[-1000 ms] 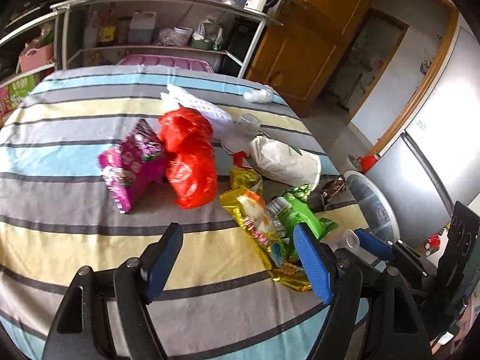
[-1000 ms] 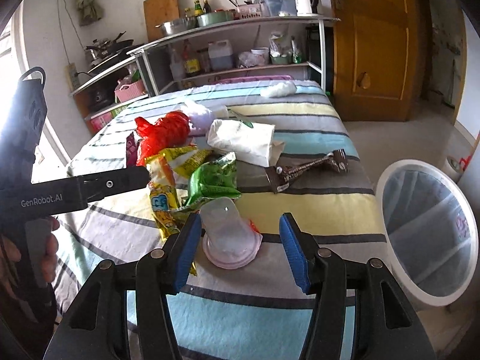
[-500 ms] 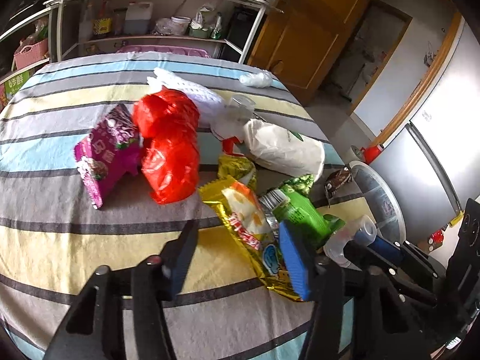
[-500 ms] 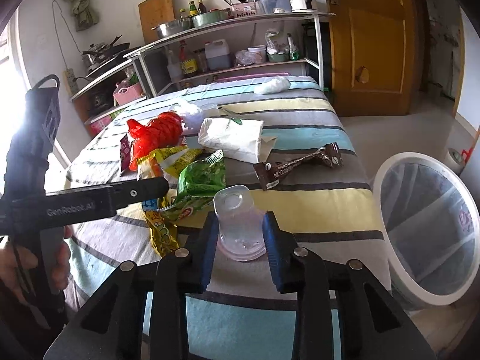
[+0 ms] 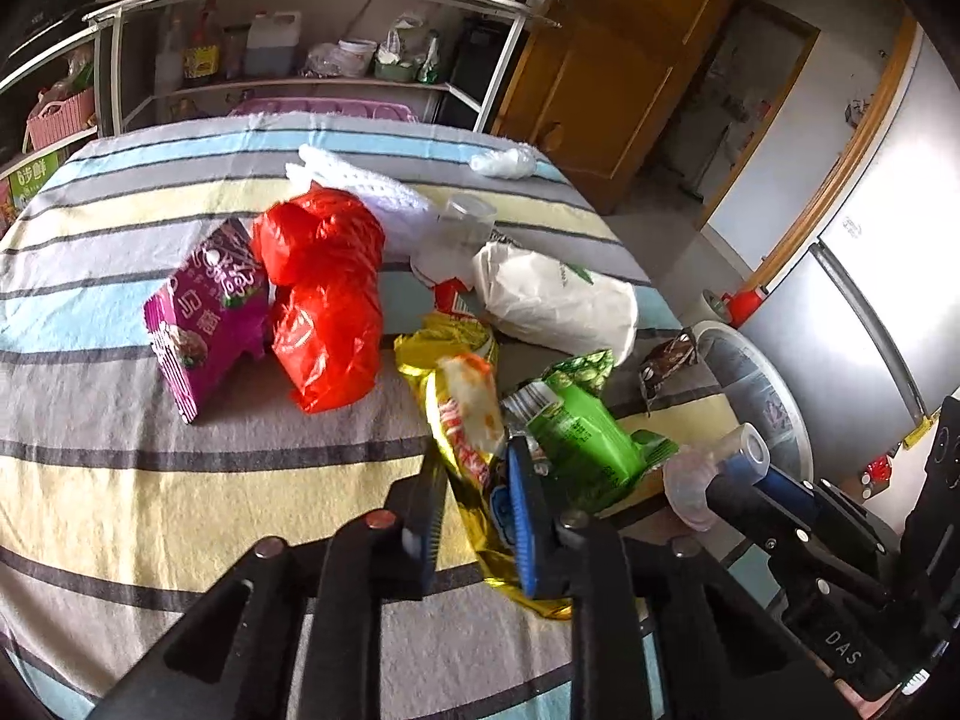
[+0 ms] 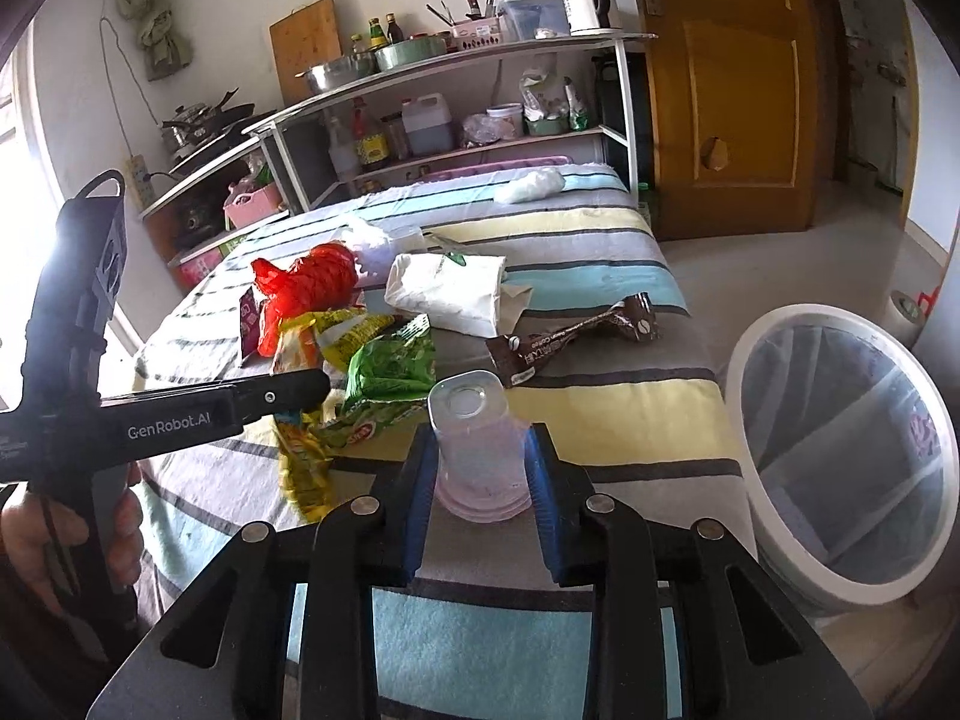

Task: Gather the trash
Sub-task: 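Grasp the yellow chip bag with the left tool while the right tool grasps the clear cup, then move both held items over the bin and open both tools to release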

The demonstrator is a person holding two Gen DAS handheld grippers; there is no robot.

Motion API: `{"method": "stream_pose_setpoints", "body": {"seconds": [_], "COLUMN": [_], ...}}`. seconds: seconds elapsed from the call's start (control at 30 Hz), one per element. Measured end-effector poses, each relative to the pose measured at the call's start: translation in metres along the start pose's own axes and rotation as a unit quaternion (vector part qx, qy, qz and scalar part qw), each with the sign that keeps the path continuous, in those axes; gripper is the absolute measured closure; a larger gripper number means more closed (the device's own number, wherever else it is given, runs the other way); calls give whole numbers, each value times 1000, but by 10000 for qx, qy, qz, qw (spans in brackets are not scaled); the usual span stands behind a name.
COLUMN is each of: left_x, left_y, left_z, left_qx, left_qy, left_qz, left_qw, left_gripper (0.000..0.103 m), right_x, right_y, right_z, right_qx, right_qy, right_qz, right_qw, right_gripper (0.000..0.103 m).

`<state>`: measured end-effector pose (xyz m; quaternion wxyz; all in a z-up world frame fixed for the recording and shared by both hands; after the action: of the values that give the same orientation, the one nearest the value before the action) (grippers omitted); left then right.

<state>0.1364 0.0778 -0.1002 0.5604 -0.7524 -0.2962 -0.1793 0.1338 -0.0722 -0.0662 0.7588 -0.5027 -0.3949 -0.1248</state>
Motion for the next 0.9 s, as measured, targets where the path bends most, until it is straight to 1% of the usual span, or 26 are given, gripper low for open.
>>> {"method": "stream_pose_setpoints", "body": {"seconds": [0.23,0.67,0.8,0.9], "left_x": [5,18,19,20], "left_y": [-11,-31,-31,-32], "left_z": [-4,-34,-42,-47], "left_qx": [-52,-165,-196,-242], "left_qy": [89,458,570,571], "left_qz": [-86,-355,-374,-418], "left_qw": [9999,9982,9975,9972], "left_gripper": [84,84,86,90], "right_x": [5,16,18,19], "right_y": [-10,-41,-50,-55], "right_z": [-1,-15,-19,-22], "right_qx": [21,-92,-131,-147], "right_qy": [51,199,257,301], "right_qz": [-152,-512,-613,-663], "right_qw": [9999,9984,9977,9972], "right_gripper": [72,73,73,73]}}
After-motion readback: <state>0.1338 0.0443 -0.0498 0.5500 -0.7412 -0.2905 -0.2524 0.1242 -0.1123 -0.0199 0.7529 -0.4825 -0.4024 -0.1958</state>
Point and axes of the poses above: each gripper's, at about its wrist camera, not at the fingertips, and y roughly the way its jaws point, z to its left, x to its top, the point moved 9 cm from there along y, roughly the way its jaws point, and after that the axes turned 1 degree about x, right-handed, at the moved point
